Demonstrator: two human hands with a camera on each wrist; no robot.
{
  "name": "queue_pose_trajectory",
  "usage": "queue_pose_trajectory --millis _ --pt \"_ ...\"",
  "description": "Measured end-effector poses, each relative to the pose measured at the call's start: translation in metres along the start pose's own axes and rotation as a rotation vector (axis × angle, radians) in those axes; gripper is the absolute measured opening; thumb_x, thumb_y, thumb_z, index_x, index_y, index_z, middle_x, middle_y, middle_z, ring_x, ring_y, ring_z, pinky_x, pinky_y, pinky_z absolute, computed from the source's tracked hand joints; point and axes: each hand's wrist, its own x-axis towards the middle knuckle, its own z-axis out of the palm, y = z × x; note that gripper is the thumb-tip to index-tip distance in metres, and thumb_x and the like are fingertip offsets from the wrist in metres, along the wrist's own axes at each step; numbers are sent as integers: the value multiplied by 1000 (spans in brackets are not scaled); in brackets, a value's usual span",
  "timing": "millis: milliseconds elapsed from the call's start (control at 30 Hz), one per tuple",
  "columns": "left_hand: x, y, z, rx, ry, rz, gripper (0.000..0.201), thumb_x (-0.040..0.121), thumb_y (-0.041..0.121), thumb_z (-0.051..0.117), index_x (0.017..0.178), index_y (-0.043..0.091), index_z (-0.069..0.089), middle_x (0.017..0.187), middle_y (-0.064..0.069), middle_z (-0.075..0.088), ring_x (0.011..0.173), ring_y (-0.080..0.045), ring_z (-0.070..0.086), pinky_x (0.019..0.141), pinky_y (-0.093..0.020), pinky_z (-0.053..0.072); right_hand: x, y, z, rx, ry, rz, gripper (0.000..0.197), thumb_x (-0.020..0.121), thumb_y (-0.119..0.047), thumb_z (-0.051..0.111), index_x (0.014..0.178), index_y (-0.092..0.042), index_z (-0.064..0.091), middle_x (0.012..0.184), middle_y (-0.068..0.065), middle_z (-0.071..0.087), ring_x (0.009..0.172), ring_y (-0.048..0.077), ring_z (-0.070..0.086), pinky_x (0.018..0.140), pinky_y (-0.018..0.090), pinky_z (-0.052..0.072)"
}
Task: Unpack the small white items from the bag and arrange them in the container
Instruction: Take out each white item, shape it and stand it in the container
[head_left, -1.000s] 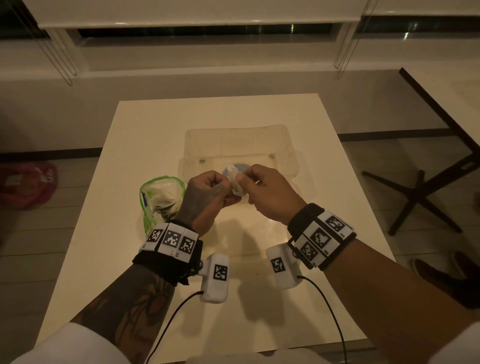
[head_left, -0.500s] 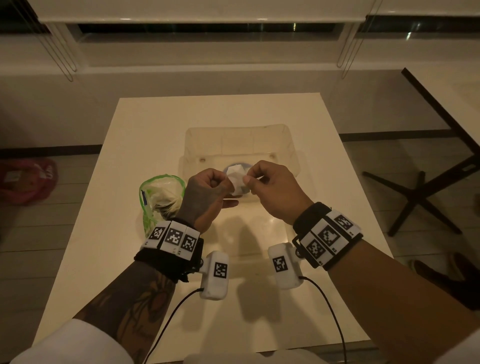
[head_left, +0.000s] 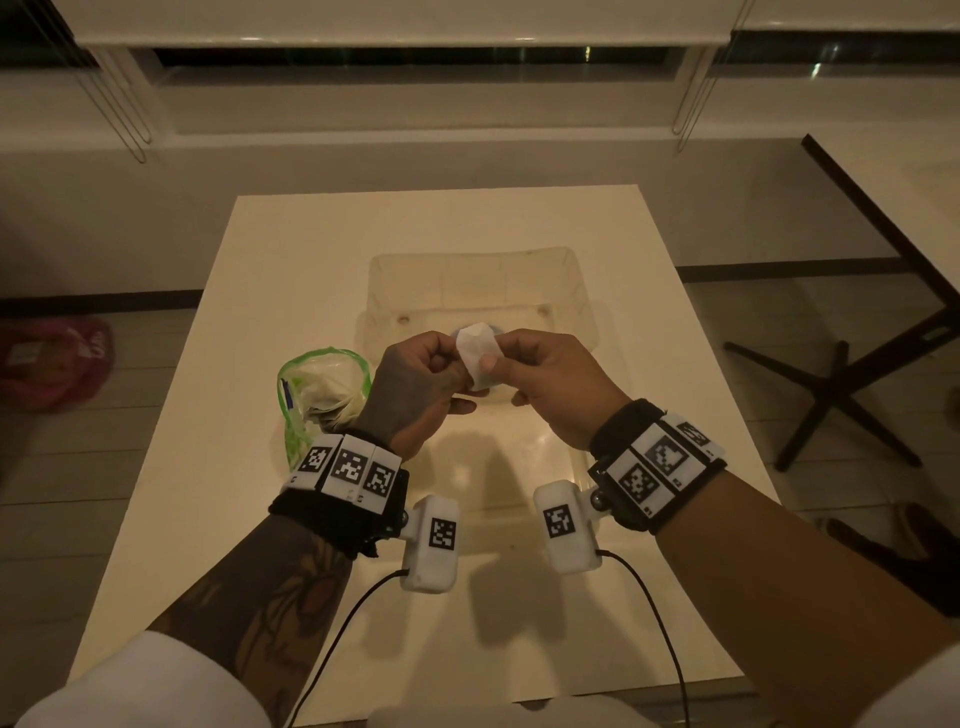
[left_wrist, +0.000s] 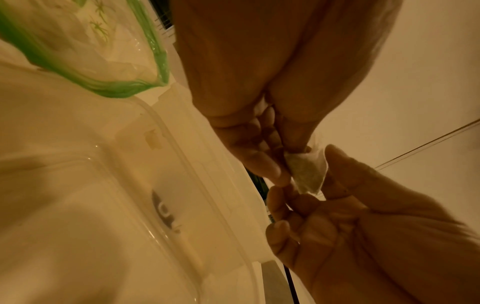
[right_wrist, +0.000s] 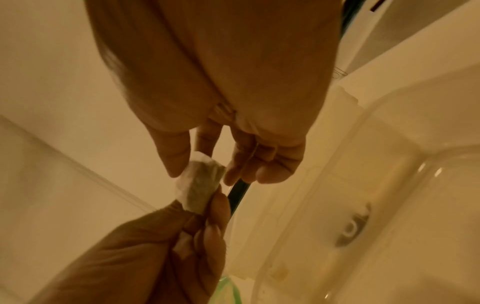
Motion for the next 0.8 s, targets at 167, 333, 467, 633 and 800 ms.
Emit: queue_pose_trajectory --millis 167,333,467,633,800 --pt "2 -2 0 -12 113 1 15 87 13 70 95 11 58 83 -12 73 72 -22 73 56 -30 55 -2 1 -3 151 30 55 10 86 -10 69 89 -19 72 104 0 71 94 16 61 74 34 42" --pt "-6 -2 9 -2 162 39 28 81 33 75 88 10 60 92 -8 69 83 -17 70 62 -30 59 -5 -1 2 190 73 47 10 87 -18 68 96 -19 73 102 -2 72 99 15 62 75 32 42" --pt "-11 -7 12 -102 240 27 25 85 23 73 81 8 53 91 -13 66 86 -23 70 68 -37 61 -6 -4 5 207 104 53 8 89 -21 66 95 -19 72 97 -4 70 96 13 60 73 31 42" --pt "-11 -7 10 -138 257 7 23 92 9 60 70 7 54 75 -12 63 74 -22 69 66 -34 59 -9 -4 7 136 36 55 9 89 -19 66 82 -19 71 88 -9 69 83 6 58 72 28 43" --pt "-16 -4 10 -285 181 -38 20 98 19 53 88 9 67 93 -13 73 90 -27 72 71 -37 58 -9 -1 8 154 97 51 10 89 -18 66 80 -15 69 82 -9 67 79 7 57 69 26 42"
